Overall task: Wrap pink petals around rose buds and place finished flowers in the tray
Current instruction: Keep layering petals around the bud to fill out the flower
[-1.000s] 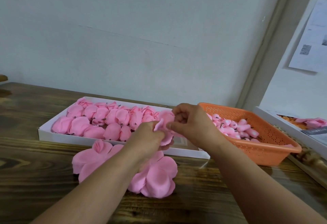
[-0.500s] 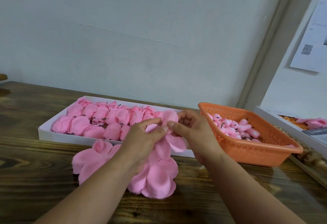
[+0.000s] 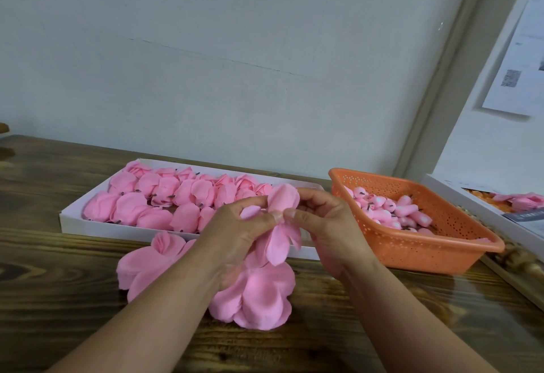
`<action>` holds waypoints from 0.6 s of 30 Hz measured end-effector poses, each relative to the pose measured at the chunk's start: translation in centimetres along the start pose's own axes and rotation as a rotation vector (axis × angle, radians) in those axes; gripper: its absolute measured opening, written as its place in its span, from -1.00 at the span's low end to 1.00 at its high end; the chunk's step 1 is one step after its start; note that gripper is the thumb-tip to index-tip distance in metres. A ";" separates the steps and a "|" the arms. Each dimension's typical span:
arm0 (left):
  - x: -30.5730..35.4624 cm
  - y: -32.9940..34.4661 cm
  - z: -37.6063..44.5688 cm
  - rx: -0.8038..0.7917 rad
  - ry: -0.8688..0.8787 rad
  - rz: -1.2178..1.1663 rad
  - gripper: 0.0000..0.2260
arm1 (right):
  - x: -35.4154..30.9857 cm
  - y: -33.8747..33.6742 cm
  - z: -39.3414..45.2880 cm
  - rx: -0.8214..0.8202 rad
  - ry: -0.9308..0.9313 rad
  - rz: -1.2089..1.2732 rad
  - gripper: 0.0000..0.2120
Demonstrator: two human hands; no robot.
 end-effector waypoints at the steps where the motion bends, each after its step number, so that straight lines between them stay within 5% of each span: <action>1: -0.1 0.0 0.0 0.002 0.002 0.013 -0.70 | 0.0 0.0 0.0 0.015 -0.003 0.009 -0.78; 5: -0.3 0.0 -0.1 0.014 0.010 0.016 -0.83 | 0.1 0.2 -0.2 0.072 -0.008 0.034 -0.76; 11: 0.1 0.5 -0.3 -0.012 -0.011 -0.038 -0.76 | 0.0 0.4 -0.5 0.065 -0.009 -0.026 -0.83; 18: 0.2 0.4 -0.5 0.142 -0.031 0.021 -0.79 | 0.7 1.2 -1.4 0.089 -0.014 -0.014 -0.81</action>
Point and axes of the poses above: each hand's wrist, its own z-axis towards the middle knuckle, its own y-axis out of the palm, x = y × z, the point moved 2 cm from there along z, towards the middle knuckle, and after that the axes turned 7 degrees about -z, right-handed, at the moved point
